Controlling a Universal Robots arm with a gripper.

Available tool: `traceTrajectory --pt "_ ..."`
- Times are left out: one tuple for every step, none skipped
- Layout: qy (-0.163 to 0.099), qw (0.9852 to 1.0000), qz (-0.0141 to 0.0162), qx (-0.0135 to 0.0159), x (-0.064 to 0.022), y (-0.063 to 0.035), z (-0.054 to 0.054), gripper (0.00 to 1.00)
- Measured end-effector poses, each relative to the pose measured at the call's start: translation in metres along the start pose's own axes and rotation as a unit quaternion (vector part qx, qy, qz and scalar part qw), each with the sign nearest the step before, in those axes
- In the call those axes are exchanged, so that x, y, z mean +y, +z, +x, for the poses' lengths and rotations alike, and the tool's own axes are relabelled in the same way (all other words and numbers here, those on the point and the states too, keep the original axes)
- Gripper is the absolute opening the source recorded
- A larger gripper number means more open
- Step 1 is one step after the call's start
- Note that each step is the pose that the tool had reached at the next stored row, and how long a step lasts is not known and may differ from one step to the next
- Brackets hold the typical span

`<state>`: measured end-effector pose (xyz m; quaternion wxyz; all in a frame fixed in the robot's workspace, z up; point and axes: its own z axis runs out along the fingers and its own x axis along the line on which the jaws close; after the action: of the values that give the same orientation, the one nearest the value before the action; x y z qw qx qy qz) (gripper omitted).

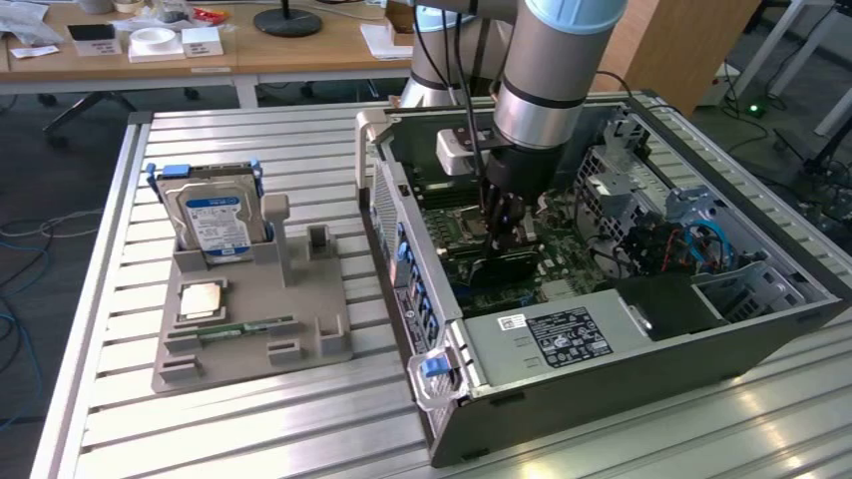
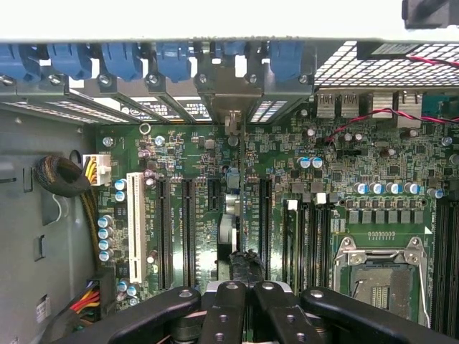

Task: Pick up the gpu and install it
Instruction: 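Press down on the gpu until it lock into place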

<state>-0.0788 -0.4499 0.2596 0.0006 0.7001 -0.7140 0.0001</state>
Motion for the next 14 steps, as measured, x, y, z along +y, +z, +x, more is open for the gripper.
traceTrajectory --pt "0.000 1.0000 0.0000 0.0000 0.0000 0.0000 0.000 0.11" --pt "0.000 1.0000 0.0000 -0.0001 0.0000 -0.0002 0.000 0.11" --pt "0.000 1.0000 0.0001 -0.0005 0.0000 -0.0008 0.000 0.11" --pt "0.000 1.0000 0.0003 -0.0011 0.0000 -0.0017 0.000 0.11" --pt "0.000 1.0000 0.0005 -0.0012 0.0000 -0.0029 0.000 0.11" --pt "0.000 1.0000 0.0001 -0.0002 0.0000 -0.0053 0.000 0.11" --pt "0.000 1.0000 0.0001 -0.0001 0.0000 -0.0073 0.000 0.11" --pt "0.000 1.0000 0.0001 -0.0002 0.0000 -0.0089 0.000 0.11" --pt "0.000 1.0000 0.0001 -0.0001 0.0000 -0.0104 0.000 0.11" --pt "0.000 1.0000 0.0000 0.0000 0.0000 -0.0116 0.000 0.11" --pt "0.000 1.0000 0.0000 -0.0001 0.0000 -0.0125 0.000 0.11" --pt "0.000 1.0000 0.0000 0.0000 0.0000 -0.0134 0.000 0.11" --pt "0.000 1.0000 0.0000 0.0000 0.0000 -0.0147 0.000 0.11" --pt "0.000 1.0000 0.0000 0.0000 0.0000 -0.0159 0.000 0.11"
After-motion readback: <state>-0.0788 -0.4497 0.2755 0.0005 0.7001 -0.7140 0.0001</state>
